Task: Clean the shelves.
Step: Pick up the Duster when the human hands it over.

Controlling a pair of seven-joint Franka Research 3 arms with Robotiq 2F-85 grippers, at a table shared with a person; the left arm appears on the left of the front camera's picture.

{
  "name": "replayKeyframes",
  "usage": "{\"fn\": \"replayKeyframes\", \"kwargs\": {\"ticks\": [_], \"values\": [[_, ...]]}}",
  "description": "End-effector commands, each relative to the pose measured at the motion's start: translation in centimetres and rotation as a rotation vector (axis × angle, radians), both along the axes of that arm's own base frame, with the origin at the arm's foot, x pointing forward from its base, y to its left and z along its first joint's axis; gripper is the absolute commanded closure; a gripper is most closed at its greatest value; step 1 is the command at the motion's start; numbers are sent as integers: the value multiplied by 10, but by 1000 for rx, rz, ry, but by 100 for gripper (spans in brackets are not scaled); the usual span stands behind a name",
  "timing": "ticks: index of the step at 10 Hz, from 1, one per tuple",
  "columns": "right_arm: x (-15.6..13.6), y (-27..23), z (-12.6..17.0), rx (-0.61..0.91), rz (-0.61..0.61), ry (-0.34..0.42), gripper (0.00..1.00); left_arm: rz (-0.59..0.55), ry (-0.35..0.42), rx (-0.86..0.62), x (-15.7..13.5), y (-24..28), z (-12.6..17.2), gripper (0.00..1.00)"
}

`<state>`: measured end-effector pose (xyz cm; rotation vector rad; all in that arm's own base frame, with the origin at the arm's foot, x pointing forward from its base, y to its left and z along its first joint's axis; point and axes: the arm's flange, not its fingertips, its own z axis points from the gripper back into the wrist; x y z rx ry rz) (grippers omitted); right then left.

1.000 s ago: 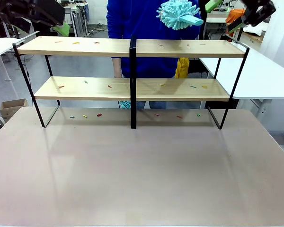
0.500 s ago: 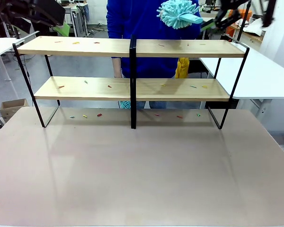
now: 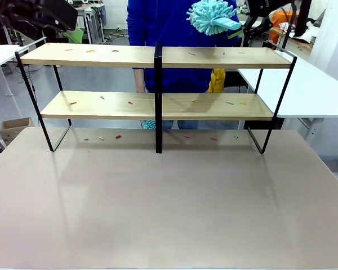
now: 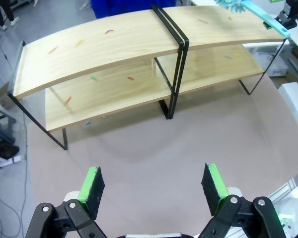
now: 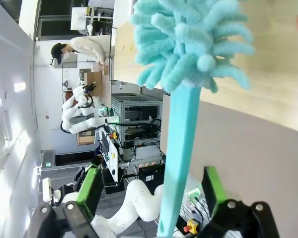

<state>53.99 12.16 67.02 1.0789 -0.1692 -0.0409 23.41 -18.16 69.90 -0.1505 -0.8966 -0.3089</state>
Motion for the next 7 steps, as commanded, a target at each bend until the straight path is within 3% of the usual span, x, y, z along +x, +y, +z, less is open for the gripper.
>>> {"fn": "replayKeyframes", "kwargs": {"ticks": [1,2,3,4,6,7], "values": [[-9,-5,-6,24,-7,-32,31,1,1,-1,-1,0,0,0],[-9,-4,-9,24,-6,-22,53,1,1,-1,-1,0,0,0],[-8,-5,-10,36,-18,-21,84,1,1,-1,-1,0,0,0],[-8,-6,-11,34,-33,-24,100,1,1,-1,-1,0,0,0],[-9,-9,-16,42,-29,-15,100,1,1,-1,-1,0,0,0],[-9,-9,-18,38,-28,-14,91,1,1,-1,-1,0,0,0]]}}
